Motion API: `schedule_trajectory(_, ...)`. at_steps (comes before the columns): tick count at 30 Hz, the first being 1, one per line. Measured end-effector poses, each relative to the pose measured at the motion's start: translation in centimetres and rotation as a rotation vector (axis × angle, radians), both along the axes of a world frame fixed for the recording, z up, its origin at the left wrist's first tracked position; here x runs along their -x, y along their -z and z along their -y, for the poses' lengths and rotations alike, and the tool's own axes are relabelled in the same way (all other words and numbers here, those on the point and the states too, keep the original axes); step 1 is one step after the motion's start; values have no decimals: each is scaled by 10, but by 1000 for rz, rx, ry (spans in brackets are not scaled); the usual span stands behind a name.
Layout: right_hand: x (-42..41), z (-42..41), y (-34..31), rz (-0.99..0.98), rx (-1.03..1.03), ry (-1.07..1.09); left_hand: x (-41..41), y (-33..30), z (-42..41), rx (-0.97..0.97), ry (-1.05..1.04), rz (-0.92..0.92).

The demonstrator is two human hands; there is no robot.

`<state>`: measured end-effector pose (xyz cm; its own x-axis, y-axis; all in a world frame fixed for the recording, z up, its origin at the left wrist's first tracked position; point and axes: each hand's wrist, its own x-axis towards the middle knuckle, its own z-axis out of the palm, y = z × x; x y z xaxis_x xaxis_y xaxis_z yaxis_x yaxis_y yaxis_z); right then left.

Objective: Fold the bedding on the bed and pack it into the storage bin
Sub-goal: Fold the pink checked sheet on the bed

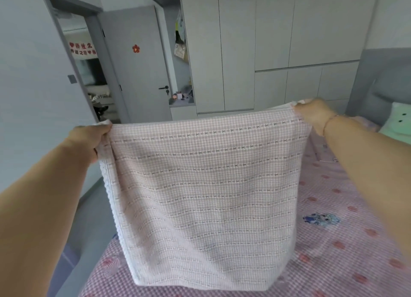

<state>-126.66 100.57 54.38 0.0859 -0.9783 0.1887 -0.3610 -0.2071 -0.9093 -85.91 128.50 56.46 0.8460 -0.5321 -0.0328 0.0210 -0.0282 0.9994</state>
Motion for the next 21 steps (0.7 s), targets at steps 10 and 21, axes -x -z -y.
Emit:
schedule_trajectory(10, 14, -19, -33, 218, -287, -75, 1, -36, 8, -60, -65, 53)
schedule_trajectory(21, 40, -12, -12, 282, -202, -187, 16, -25, 13, -99, 114, 56)
